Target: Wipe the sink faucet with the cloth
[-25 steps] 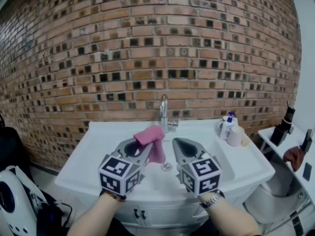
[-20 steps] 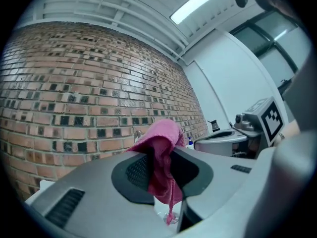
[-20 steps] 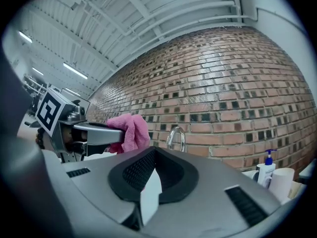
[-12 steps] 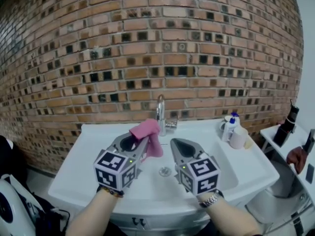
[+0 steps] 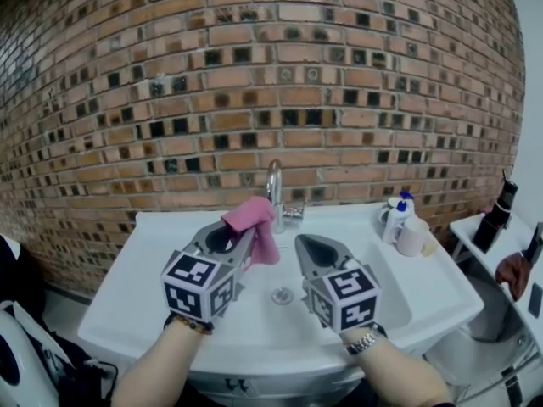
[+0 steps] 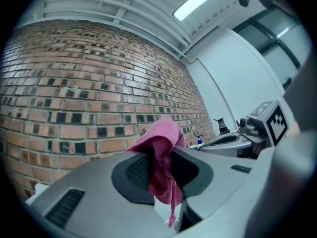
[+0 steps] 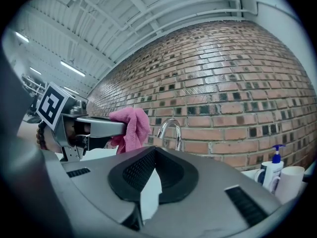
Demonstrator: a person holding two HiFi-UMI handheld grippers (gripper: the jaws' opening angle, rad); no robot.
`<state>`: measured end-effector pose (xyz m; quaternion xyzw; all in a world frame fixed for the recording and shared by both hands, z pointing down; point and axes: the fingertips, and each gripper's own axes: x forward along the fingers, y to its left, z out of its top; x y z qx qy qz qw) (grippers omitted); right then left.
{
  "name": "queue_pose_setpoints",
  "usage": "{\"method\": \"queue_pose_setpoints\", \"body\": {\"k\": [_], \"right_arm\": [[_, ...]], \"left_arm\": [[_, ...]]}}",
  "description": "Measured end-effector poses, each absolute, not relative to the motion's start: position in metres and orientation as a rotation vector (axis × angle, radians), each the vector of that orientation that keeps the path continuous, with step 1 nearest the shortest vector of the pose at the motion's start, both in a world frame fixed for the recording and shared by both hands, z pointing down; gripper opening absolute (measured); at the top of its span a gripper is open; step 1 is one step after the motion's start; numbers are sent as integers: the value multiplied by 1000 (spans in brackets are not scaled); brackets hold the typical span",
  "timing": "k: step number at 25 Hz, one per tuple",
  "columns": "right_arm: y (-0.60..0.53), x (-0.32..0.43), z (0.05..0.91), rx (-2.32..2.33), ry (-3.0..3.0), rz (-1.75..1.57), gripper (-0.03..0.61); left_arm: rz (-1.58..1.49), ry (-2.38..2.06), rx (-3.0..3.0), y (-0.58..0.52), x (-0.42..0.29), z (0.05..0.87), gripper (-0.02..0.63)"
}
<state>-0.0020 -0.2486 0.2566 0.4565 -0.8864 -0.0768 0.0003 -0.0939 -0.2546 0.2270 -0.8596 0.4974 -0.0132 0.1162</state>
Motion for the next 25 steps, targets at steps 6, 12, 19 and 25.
{"method": "queue_pose_setpoints", "body": {"k": [6,12,19,25], "right_arm": [[-261,-7,256,1419,-2790,-229,11],[-286,-11,251,1426,-2788,-221,12],[-318,-12,245,1430,-2786,-217,11],[-337,-7,245,1435,-2802,-191,11]], "left_arm": [[-48,1468,-2501,-271,-96,218,86],[-69,1467,-2497,-297,-95,210,86],[-85,1462,-2514,-323,-91,208,86],[-89,1449,-2505,-338,-83,201,86]]}}
